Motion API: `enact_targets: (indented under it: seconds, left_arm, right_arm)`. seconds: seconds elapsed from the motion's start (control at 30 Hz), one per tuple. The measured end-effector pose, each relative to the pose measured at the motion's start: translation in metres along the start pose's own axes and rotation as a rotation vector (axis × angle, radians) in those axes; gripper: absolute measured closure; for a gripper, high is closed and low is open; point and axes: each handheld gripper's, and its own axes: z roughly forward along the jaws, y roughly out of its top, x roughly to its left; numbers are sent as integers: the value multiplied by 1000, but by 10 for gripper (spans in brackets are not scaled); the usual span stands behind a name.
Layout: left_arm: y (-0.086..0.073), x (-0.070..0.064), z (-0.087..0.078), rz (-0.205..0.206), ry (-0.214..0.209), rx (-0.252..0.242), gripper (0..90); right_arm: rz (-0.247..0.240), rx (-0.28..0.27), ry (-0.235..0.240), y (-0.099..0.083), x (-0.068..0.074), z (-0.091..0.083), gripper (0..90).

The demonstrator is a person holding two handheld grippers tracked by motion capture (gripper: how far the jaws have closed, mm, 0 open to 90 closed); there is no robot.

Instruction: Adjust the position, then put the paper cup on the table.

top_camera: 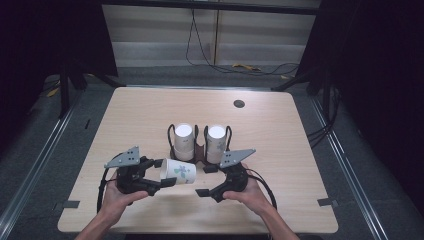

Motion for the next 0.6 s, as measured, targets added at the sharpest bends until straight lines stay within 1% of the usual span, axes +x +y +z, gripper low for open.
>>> enact_targets:
  seconds: [0.17,0.23,0.3,0.4,0.43,0.47,0.5,0.53,0.6]
  left_arm:
    - [-2,6,-2,-5,28,39,278]
    - [-2,8,-3,-9,43,47,277]
    - [-2,10,-5,-18,66,59,278]
    - [-2,15,-8,-30,76,79,277]
    - [-1,17,-9,-39,90,94,276]
    - [-1,19,-10,-36,97,103,276]
    - [-1,20,-12,-42,100,106,276]
    - [-1,22,-13,-50,111,112,276]
    - [-1,27,-16,-67,148,128,277]
  right_arm:
    - [27,9,-54,-5,-6,-13,159]
    - [38,18,-78,-9,-8,-19,160]
    - [50,17,-92,-13,-10,-23,161]
    - [66,12,-114,-16,-12,-29,163]
    - [74,5,-117,-17,-13,-31,163]
    - [81,9,-120,-18,-15,-33,163]
    - [78,14,-131,-18,-16,-34,163]
    - [81,15,-144,-18,-16,-36,163]
    - [89,15,-162,-19,-18,-40,163]
